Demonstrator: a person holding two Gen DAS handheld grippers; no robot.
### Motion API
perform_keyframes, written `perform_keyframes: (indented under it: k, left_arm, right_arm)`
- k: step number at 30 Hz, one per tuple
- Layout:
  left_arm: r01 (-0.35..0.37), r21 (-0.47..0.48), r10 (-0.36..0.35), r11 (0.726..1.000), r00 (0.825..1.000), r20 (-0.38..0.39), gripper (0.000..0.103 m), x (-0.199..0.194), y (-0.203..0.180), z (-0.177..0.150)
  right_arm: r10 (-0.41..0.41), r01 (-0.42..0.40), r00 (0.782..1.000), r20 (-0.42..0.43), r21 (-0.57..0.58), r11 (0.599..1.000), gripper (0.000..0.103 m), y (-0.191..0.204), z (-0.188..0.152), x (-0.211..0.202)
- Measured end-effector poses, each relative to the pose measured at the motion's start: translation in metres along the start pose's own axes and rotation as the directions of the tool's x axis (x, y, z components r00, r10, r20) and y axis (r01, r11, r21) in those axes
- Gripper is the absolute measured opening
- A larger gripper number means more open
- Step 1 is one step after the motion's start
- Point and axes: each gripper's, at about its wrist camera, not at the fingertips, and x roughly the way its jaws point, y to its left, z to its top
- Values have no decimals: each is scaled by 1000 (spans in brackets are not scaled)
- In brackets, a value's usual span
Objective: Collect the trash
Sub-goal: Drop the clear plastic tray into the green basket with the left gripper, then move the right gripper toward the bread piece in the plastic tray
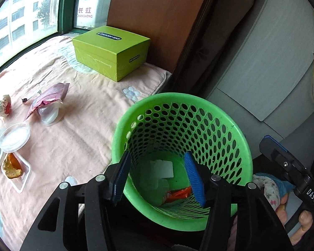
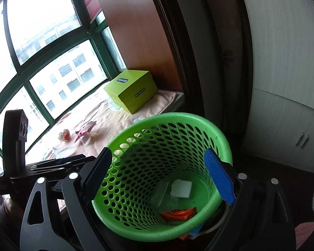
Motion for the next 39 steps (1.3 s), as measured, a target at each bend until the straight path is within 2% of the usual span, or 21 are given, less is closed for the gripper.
perform_keyframes:
  k: [10, 13, 25, 26, 33, 39]
  left_arm:
    - [-120, -114, 128, 986, 989, 71, 58, -43, 66, -2]
    - [-150, -160, 166, 976, 982, 89, 58, -57, 90, -3]
    - [-239, -312, 287, 920, 951, 115, 59, -102, 175, -18]
    - [-246, -321, 296, 915, 948, 115, 62, -105, 180, -19]
    - [-273, -385, 338, 881, 935, 111, 62, -118, 212, -31]
    - [-294, -430, 370, 854, 923, 104, 62, -129, 237, -39]
  right_arm:
    - [61, -64, 998, -35, -71, 995, 89, 39, 2, 18]
    - [86, -89, 996, -41, -89, 992, 92, 53, 3, 24]
    - [167, -183, 981, -98, -186, 965, 92, 115, 9, 57]
    - [175, -192, 979, -103, -193, 962, 92, 120, 10, 60]
    - [218, -248, 965, -147, -232, 940, 92, 153, 13, 83]
    - [260, -316, 940, -221, -275, 908, 92, 189, -3, 102]
